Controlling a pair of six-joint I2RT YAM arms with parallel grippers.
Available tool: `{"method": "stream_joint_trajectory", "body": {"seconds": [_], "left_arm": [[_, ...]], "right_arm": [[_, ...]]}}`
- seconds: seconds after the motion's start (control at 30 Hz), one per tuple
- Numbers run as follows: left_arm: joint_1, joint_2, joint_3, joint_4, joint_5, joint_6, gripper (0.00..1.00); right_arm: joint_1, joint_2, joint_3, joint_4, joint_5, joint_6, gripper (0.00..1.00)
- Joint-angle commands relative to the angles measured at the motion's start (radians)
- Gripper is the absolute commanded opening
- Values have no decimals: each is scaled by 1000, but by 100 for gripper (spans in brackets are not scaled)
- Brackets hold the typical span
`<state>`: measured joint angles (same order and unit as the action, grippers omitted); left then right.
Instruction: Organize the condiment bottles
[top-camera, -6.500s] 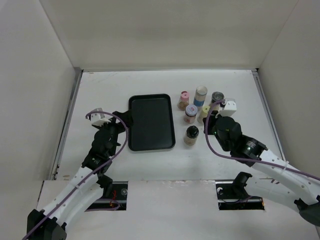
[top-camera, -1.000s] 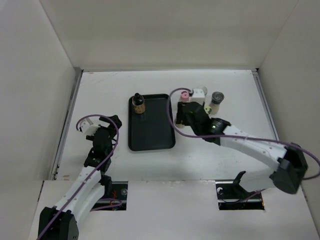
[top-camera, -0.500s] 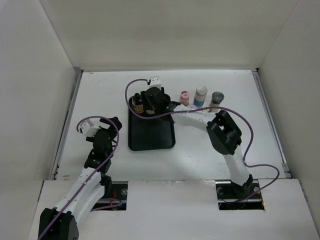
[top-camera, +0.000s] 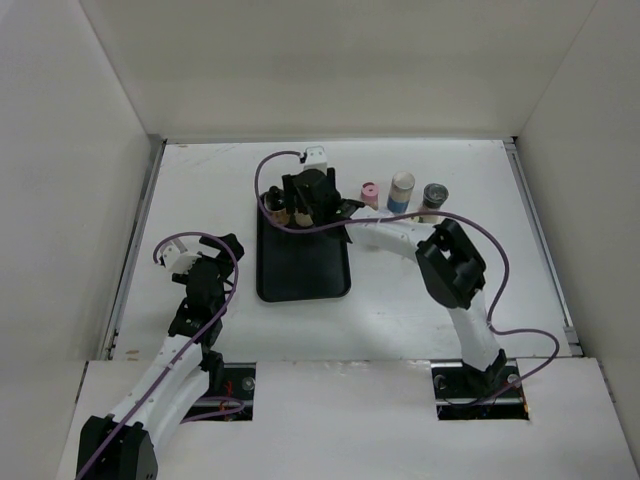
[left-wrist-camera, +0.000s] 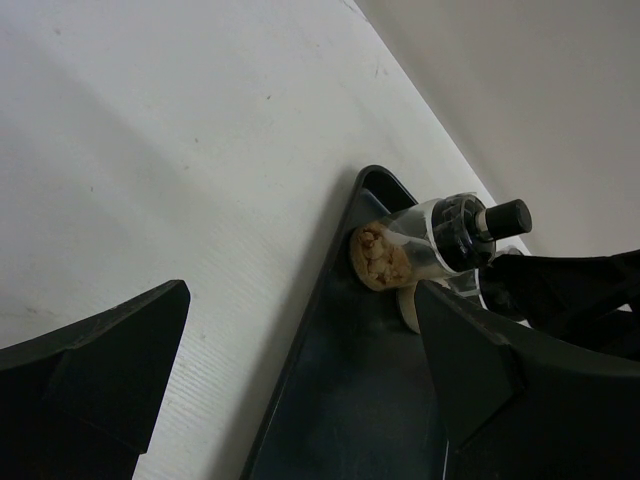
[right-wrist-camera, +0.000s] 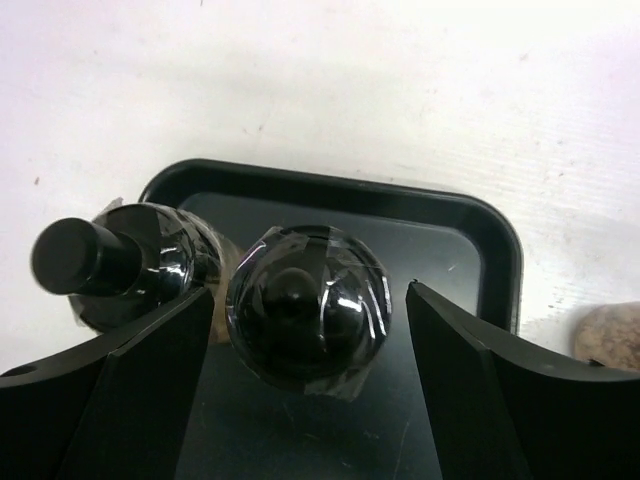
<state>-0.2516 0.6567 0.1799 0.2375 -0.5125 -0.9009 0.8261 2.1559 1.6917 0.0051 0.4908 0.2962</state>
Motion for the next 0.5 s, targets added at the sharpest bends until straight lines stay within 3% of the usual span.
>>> {"method": "stream_joint_trajectory", "body": {"seconds": [0.0, 0.1, 0.13, 0.23, 0.3, 0.4, 0.47], "left_arm": [[2, -5, -3, 46, -1, 10, 100], [2, -8, -5, 46, 0, 10, 100], [2, -8, -5, 46, 2, 7, 100], [-4, -5, -2, 46, 2, 5, 100], [-5, -8, -3, 46, 3, 5, 100], [-5, -3, -3, 46, 3, 3, 100], [-7, 1, -2, 49, 3, 3, 100]], "right_arm": [[-6, -178, -53, 82, 22, 17, 85], [-21, -333, -214, 94, 26, 18, 80], [-32, -388, -274, 99, 29, 17, 73], [-70, -531, -430, 84, 49, 20, 40], [-104, -599, -509, 49, 72, 21, 31], [-150, -636, -566, -45, 71, 27, 39], [-160, -640, -589, -77, 69, 23, 57]]}}
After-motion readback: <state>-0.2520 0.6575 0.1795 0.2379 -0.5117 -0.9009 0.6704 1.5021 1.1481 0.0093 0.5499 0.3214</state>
